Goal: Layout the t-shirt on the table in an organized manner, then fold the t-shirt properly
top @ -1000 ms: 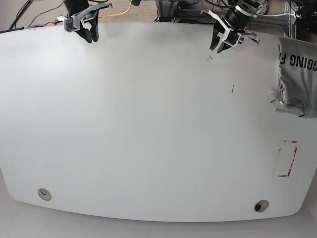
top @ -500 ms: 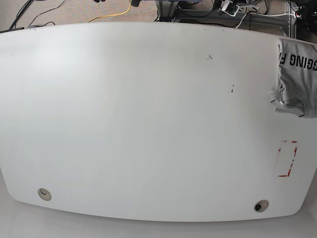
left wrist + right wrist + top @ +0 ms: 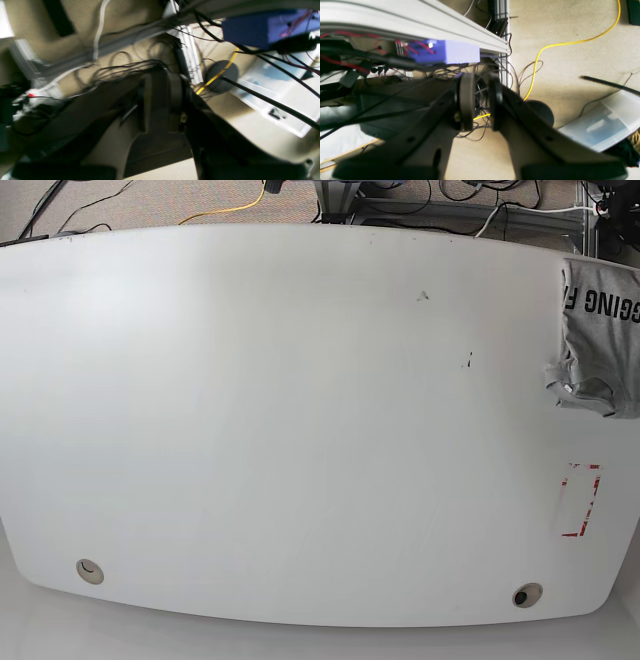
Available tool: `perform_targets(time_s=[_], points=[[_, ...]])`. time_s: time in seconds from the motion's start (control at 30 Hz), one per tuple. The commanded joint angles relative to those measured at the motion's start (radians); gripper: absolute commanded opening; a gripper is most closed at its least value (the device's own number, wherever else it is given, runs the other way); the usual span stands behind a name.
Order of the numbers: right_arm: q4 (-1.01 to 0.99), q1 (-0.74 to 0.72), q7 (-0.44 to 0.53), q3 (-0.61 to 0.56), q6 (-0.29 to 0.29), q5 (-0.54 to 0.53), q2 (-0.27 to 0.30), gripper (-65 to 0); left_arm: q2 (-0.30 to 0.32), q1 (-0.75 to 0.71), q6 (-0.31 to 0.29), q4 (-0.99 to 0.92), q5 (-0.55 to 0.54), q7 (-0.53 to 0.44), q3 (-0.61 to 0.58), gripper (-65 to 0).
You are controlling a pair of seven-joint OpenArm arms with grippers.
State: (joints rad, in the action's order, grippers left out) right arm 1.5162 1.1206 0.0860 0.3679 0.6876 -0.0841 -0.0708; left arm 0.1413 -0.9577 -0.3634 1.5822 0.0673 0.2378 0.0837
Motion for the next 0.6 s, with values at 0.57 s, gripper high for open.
perform_targets(time_s=[0.57], points=[[-0.67,-0.457,0.05,0.001,0.011,0.007,0.2,-55.6,-0.021,0.417,-0.001,-0.675,-0.005,-0.021,-0.028,-55.3]])
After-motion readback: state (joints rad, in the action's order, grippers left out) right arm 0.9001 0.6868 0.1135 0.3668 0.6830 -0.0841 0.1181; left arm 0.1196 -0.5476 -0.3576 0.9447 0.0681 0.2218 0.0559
